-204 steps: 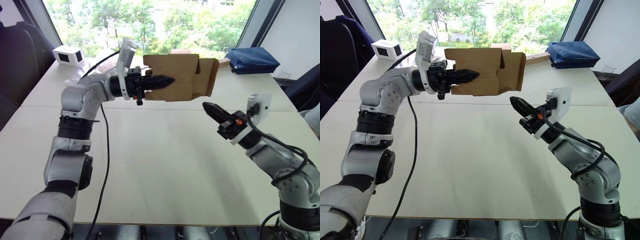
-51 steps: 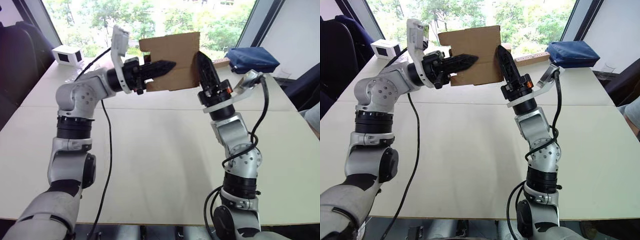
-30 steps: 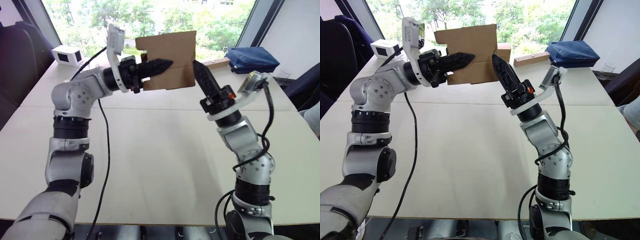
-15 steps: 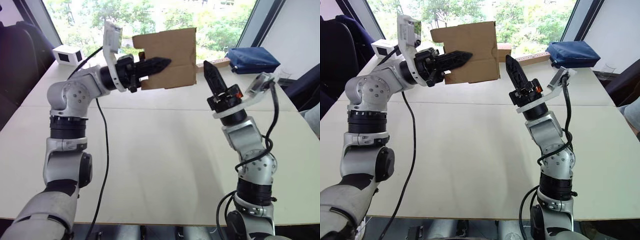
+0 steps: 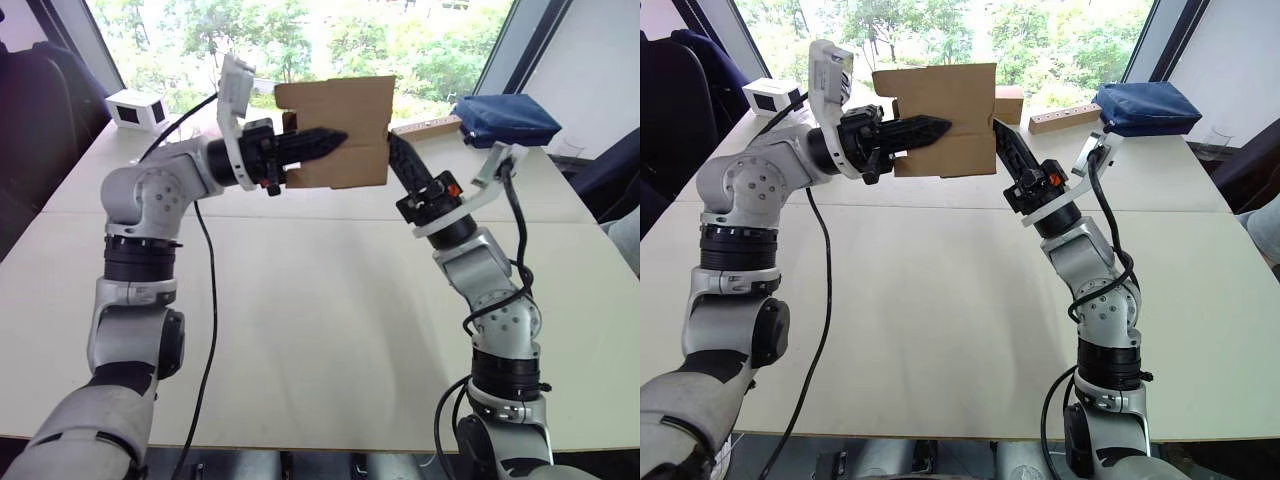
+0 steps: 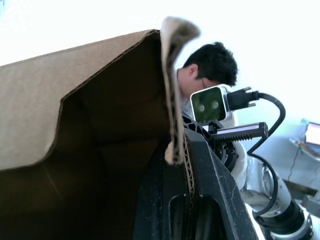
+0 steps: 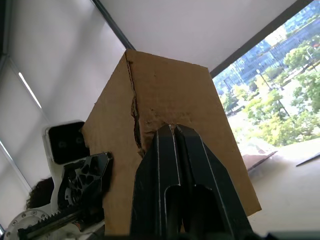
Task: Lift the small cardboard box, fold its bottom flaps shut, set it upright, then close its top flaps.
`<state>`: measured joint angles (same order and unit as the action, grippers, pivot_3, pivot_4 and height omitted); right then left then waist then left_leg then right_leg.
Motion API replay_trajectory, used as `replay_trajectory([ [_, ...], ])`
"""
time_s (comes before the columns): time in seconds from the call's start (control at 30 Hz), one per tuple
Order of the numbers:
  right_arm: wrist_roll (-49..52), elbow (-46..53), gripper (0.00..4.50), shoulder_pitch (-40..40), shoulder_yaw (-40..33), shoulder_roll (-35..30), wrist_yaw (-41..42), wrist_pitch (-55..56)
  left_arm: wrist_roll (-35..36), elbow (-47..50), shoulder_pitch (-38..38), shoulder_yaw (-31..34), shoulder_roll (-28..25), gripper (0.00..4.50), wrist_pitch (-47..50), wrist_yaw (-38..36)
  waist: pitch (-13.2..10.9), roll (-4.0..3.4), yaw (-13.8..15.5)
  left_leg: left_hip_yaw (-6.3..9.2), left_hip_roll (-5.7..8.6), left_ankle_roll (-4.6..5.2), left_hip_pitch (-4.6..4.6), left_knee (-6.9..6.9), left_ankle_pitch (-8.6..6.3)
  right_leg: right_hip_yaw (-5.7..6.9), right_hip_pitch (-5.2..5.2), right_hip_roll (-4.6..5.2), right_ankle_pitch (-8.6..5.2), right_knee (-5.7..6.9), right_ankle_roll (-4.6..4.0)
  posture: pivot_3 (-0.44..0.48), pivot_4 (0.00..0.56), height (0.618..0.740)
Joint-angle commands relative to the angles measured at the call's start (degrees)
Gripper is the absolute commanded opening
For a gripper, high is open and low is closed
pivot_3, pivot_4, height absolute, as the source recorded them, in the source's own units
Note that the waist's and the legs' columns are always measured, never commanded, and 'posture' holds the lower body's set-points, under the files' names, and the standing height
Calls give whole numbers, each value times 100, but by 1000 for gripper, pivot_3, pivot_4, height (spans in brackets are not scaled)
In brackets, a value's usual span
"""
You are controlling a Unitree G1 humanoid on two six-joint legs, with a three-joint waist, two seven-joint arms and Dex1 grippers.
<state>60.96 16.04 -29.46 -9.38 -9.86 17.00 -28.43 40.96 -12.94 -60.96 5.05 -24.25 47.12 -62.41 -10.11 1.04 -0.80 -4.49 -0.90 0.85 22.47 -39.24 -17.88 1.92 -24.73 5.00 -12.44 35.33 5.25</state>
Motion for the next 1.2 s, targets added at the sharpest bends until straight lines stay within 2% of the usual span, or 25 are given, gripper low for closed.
replay_trajectory([
  [0.03, -144, 421, 47, -12, 460, 19, 277, -167, -96, 15, -108, -200, 87, 0, -139, -117, 0, 0, 0, 0, 0, 0, 0, 0, 0, 0, 0, 0, 0, 0, 0, 0, 150, 740],
  [0.23, -183, 594, 47, 282, 171, -129, 147, -189, -280, 15, -143, -365, -115, 0, -116, -400, 0, 0, 0, 0, 0, 0, 0, 0, 0, 0, 0, -1, 0, 0, 0, 0, 150, 740],
  [0.37, -8, 950, 47, 845, -321, -863, 214, -520, -651, 112, -252, -818, -615, 0, -219, -947, 0, 0, 17, -1, 2, 1, 2, 0, -1, 0, 1, 1, 0, -4, 0, 0, 150, 740],
  [0.4, 56, 1051, 47, 1040, -431, -1136, 292, -656, -849, 130, -315, -1039, -780, 0, -334, -1122, 0, 0, 15, 1, 2, 2, 3, 0, -1, 1, 1, 1, 0, -6, 0, 0, 150, 740],
  [0.5, -257, 1191, 47, 1828, -718, -2272, 645, -1096, -2162, 38, -678, -2200, -1248, 0, -1430, -1683, -1, 2, 59, 0, 7, 7, 6, 0, -4, 1, 1, 3, -1, -11, -1, 0, 150, 740],
  [0.63, -510, 1391, 47, 2426, -788, -2973, 958, -1212, -2992, -19, -1031, -3136, -1574, 0, -1558, -2302, -1, 1, 96, -8, 12, 14, 4, 0, -8, -4, 5, 2, -12, -23, -21, 0, 150, 740],
  [0.7, -727, 1664, 47, 2719, -681, -3351, 1178, -1321, -3658, 45, -1155, -3669, -1821, 0, -1907, -2599, -2, -1, 81, -12, 15, 14, 1, 0, -8, -8, 3, -4, -13, -21, -22, 0, 150, 740],
  [0.83, -1390, 2240, 47, 3260, -311, -4019, 1513, -1344, -3905, 329, -1418, -4272, -1940, 0, -1596, -3009, -7, 4, 100, -3, -2, 14, 5, 0, -8, -10, -6, -31, -15, -17, -24, 0, 150, 740],
  [0.93, -1516, 2489, 47, 3405, -251, -4056, 1461, -1365, -3866, 645, -1503, -4689, -2023, 0, -1219, -3009, -7, 4, 146, 0, -4, 14, 10, -1, -8, -10, -9, -31, -16, -17, -24, 0, 150, 740],
  [1.03, -1665, 2674, 47, 3483, -126, -3948, 1349, -1367, -3595, 978, -1997, -5682, -2215, 0, 83, -3009, -8, 7, 149, 0, -2, 15, 16, -8, -8, -16, -9, -30, -16, -18, -23, 0, 150, 740],
  [1.2, -1961, 2586, 47, 3558, 26, -3586, 1143, -1273, -3724, 965, -2096, -5891, -1933, 0, 363, -3009, -8, 7, 155, 3, -1, 15, 19, -15, -8, -22, -9, -30, -16, -17, -17, 0, 150, 740],
])
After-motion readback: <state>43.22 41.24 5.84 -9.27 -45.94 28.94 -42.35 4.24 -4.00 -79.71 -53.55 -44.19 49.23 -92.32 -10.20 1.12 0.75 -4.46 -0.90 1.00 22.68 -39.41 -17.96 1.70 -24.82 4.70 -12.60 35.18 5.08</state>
